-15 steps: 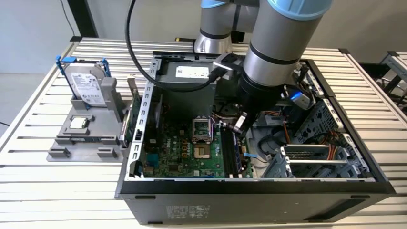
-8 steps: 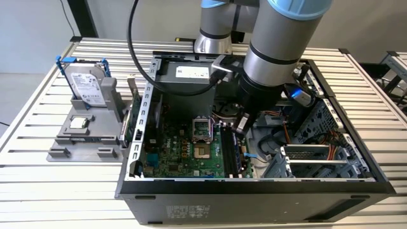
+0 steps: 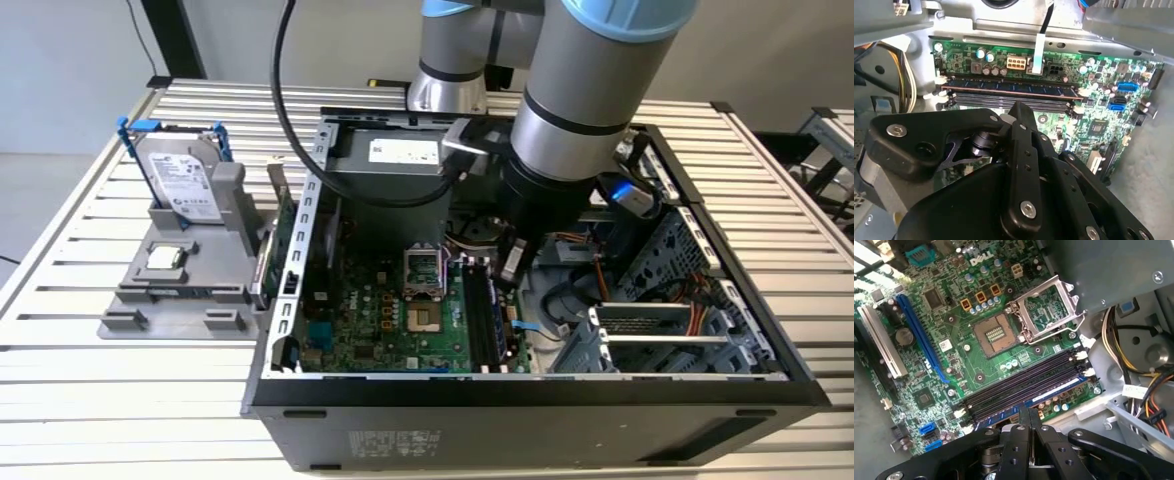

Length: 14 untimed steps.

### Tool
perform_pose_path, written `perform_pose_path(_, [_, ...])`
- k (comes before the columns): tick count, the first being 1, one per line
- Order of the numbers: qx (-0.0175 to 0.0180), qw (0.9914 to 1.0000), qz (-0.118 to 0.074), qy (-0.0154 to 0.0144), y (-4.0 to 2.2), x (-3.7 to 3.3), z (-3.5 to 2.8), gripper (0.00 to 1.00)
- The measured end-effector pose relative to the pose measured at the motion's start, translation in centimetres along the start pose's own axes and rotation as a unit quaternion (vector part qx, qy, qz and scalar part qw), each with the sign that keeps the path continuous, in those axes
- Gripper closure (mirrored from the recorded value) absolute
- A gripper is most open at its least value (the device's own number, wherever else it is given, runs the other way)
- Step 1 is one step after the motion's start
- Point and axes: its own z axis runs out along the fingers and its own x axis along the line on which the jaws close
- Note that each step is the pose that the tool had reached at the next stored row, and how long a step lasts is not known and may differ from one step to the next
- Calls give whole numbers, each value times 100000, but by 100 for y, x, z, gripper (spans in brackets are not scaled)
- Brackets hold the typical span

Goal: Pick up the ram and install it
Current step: 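Press down the ram until it locks into place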

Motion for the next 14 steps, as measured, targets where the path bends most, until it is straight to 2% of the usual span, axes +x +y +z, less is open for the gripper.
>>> perform_pose_path(4, [-21, 99968, -2545, 18, -1, -1, 2, 100])
perform_pose_path(8, [-25, 99879, -4927, 56, -1, -1, 8, 100])
perform_pose_path(11, [-29, 99766, -6834, 89, -1, -1, 14, 100])
perform_pose_path(14, [-27, 99609, -8831, 130, -1, -1, 22, 100])
